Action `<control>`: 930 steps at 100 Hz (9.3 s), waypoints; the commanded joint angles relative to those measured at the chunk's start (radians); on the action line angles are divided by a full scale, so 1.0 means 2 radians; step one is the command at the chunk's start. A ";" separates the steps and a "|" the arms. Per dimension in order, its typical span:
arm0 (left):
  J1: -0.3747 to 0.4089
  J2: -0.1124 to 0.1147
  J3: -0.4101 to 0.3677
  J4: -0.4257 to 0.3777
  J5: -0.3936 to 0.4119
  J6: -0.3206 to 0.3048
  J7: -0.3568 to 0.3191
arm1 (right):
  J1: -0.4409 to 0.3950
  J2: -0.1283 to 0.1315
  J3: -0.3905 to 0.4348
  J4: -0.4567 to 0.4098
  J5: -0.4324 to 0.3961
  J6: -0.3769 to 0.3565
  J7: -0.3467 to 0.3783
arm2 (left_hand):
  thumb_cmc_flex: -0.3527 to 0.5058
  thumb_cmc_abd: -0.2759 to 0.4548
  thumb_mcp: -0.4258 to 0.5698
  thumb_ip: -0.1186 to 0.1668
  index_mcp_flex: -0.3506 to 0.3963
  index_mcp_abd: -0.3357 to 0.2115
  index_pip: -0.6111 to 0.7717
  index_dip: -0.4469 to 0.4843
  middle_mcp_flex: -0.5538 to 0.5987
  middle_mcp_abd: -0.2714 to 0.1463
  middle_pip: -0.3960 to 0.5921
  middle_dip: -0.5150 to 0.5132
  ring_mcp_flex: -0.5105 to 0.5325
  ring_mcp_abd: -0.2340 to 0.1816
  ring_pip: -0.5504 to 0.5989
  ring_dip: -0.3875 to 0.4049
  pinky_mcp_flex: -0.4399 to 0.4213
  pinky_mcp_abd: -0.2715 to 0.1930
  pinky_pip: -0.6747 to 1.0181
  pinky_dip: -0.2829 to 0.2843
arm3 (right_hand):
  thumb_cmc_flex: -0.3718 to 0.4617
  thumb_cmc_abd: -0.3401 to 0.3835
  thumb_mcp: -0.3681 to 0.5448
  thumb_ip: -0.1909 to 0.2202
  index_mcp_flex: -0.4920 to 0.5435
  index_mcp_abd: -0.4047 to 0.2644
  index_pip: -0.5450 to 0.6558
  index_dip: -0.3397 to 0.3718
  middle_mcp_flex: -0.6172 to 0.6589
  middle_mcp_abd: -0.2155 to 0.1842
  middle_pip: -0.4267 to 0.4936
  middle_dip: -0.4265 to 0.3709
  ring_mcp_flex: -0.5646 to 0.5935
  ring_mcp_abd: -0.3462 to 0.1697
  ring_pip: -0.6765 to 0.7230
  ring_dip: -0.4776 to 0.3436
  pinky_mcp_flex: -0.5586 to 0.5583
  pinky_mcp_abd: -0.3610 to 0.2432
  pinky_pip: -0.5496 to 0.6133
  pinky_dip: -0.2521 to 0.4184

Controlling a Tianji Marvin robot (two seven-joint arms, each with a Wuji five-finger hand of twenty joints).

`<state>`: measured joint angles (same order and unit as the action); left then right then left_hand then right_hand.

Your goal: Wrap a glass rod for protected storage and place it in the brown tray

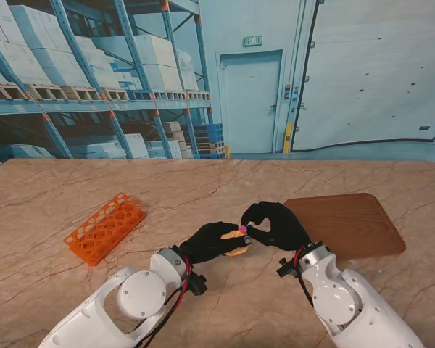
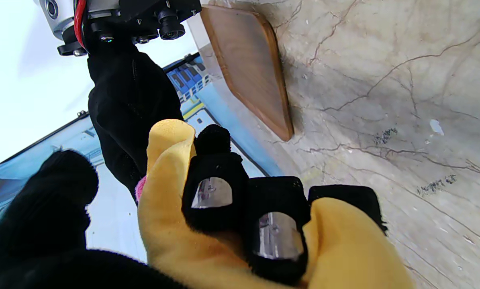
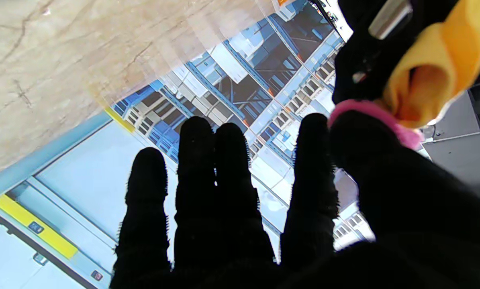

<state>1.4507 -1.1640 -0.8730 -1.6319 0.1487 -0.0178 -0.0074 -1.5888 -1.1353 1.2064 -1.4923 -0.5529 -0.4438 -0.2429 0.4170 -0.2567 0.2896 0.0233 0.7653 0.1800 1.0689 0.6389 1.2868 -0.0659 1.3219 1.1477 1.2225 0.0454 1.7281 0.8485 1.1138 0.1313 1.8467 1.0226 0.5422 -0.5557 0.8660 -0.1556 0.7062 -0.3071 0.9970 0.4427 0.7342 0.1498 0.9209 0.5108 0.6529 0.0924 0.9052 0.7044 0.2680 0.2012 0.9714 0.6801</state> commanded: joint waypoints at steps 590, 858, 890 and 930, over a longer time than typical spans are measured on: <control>-0.019 -0.058 -0.004 0.002 -0.124 0.014 0.117 | -0.009 -0.029 -0.029 -0.099 0.370 0.248 0.120 | 0.433 0.082 -0.170 -0.064 -0.258 -0.122 0.025 0.044 -0.271 0.060 -0.396 -0.323 -0.473 -0.011 -0.633 -0.181 -0.596 0.006 -0.714 -0.161 | 0.090 0.023 0.035 0.035 0.002 0.050 0.049 0.007 0.145 0.048 0.028 -0.024 0.193 0.033 0.092 0.009 0.100 0.010 0.098 -0.014; 0.053 -0.021 -0.119 -0.026 0.011 -0.011 0.107 | 0.115 0.071 0.039 0.210 -0.310 0.199 0.067 | 0.086 0.035 -0.124 -0.012 -0.298 -0.068 -0.283 -0.098 -0.513 0.111 -0.511 -0.402 -0.540 0.070 -0.689 -0.184 -0.588 0.019 -0.687 -0.212 | -0.027 -0.107 0.055 0.039 -0.172 0.108 -0.096 0.057 -0.086 0.014 -0.054 -0.053 -0.019 0.011 -0.074 -0.051 -0.018 0.012 0.006 -0.048; 0.055 -0.018 -0.124 -0.024 0.029 -0.024 0.104 | 0.087 0.071 0.090 0.165 -0.331 0.155 0.048 | 0.082 0.020 -0.130 -0.012 -0.302 -0.071 -0.287 -0.099 -0.517 0.111 -0.515 -0.404 -0.541 0.071 -0.693 -0.187 -0.591 0.026 -0.684 -0.222 | -0.075 -0.146 0.065 0.016 -0.248 0.129 -0.117 0.047 -0.215 0.015 -0.082 -0.068 -0.088 0.000 -0.135 -0.079 -0.057 0.011 -0.059 -0.042; 0.079 -0.001 -0.161 -0.036 0.061 -0.050 0.066 | 0.057 0.045 0.139 0.068 -0.232 0.038 0.035 | 0.088 0.002 -0.126 -0.012 -0.274 -0.067 -0.312 -0.109 -0.486 0.125 -0.539 -0.411 -0.519 0.084 -0.716 -0.199 -0.594 0.045 -0.673 -0.225 | -0.098 -0.129 0.056 0.007 -0.256 0.120 -0.114 0.044 -0.254 0.016 -0.094 -0.081 -0.118 -0.003 -0.175 -0.101 -0.073 0.006 -0.092 -0.033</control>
<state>1.5929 -1.1785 -1.1890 -1.6941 0.2667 -0.1091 0.1257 -1.4747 -1.0207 1.4937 -1.3011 -1.0211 -0.3582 -0.1787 0.5885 -0.2206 0.0498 0.0333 0.1870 0.0502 0.4840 0.4372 0.2951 0.1783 0.2721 0.3419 0.1570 0.2089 0.3196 0.4689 -0.0639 0.2137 0.4761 0.5827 0.3744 -0.8024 0.9900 -0.1101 0.2236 -0.0664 0.7638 0.5384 0.2652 0.1749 0.7483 0.3610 0.4482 0.0884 0.5742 0.5133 0.1390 0.2266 0.8136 0.5894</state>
